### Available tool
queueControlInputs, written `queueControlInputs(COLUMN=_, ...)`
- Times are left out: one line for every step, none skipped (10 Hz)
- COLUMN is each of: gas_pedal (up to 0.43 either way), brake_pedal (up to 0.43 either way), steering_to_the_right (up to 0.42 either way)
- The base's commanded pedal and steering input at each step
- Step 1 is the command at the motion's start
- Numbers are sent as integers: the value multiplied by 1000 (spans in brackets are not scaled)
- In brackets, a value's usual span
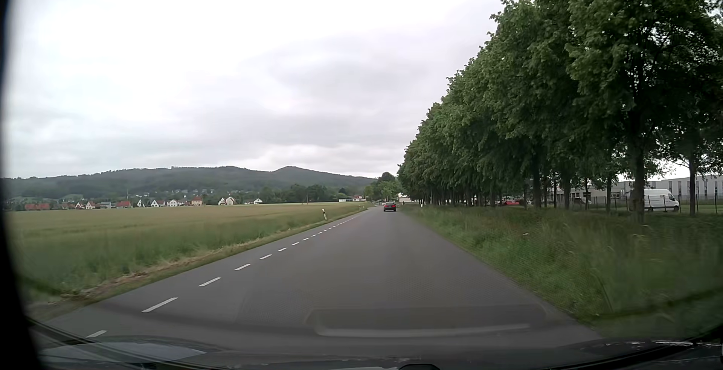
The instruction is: Follow the waypoints while adhering to traffic rules and regulations
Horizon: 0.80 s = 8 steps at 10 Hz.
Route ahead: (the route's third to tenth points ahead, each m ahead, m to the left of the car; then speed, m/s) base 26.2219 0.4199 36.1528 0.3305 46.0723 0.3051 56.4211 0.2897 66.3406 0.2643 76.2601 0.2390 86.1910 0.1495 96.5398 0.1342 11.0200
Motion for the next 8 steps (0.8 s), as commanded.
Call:
queueControlInputs(gas_pedal=260, brake_pedal=0, steering_to_the_right=2)
queueControlInputs(gas_pedal=260, brake_pedal=0, steering_to_the_right=2)
queueControlInputs(gas_pedal=260, brake_pedal=0, steering_to_the_right=2)
queueControlInputs(gas_pedal=260, brake_pedal=0, steering_to_the_right=2)
queueControlInputs(gas_pedal=260, brake_pedal=0, steering_to_the_right=2)
queueControlInputs(gas_pedal=260, brake_pedal=0, steering_to_the_right=2)
queueControlInputs(gas_pedal=260, brake_pedal=0, steering_to_the_right=2)
queueControlInputs(gas_pedal=260, brake_pedal=0, steering_to_the_right=2)
